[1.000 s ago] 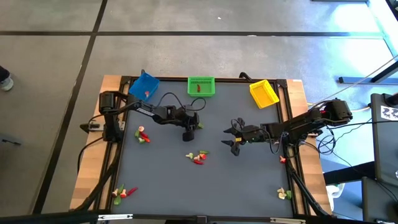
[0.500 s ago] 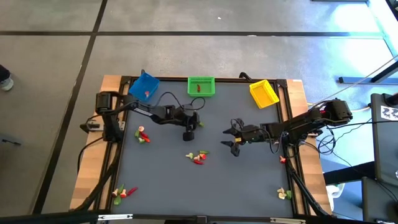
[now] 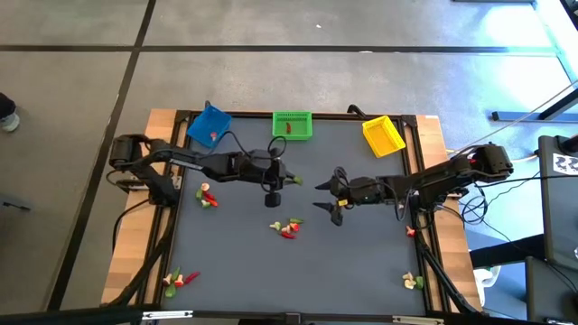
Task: Sort produce into baskets
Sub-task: Put the green chili pepper into the yellow bin
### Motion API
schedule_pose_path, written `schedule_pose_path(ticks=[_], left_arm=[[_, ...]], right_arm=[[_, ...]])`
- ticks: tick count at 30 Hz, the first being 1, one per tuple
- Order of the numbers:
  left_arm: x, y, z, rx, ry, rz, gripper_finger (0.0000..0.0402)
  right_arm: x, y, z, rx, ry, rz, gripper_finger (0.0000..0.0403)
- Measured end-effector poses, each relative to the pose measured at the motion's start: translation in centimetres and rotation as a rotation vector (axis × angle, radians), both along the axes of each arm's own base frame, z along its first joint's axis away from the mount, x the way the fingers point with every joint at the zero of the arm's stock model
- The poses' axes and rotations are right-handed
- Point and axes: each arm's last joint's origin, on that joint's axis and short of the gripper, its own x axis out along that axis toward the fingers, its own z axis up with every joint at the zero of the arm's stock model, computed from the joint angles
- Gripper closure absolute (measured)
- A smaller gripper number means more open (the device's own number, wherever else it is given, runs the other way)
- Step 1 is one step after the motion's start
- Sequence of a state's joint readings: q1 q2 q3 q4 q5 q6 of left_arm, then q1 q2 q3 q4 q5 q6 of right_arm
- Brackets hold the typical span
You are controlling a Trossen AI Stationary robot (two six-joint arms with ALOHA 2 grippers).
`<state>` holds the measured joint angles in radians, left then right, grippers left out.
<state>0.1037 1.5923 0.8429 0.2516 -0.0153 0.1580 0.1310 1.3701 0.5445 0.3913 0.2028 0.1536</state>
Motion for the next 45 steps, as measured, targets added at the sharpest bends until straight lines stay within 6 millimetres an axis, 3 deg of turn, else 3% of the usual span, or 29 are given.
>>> schedule_pose_path(ticks=[13,26,45], left_arm=[[0.6,-2.5,1.0,-0.027,-0.109,-0.061,0.0349],[0.7,-2.8,1.3,-0.035,-0.141,-0.065,0.0349],[0.8,-2.8,1.5,-0.043,-0.164,-0.061,0.0349]], right_arm=[[1.8,0.1,3.4,-0.078,-0.068,0.0,0.0139],[2.1,0.3,4.0,-0.079,-0.109,0.04,0.0144],[2.2,0.0,4.0,-0.143,-0.114,0.026,0.031]])
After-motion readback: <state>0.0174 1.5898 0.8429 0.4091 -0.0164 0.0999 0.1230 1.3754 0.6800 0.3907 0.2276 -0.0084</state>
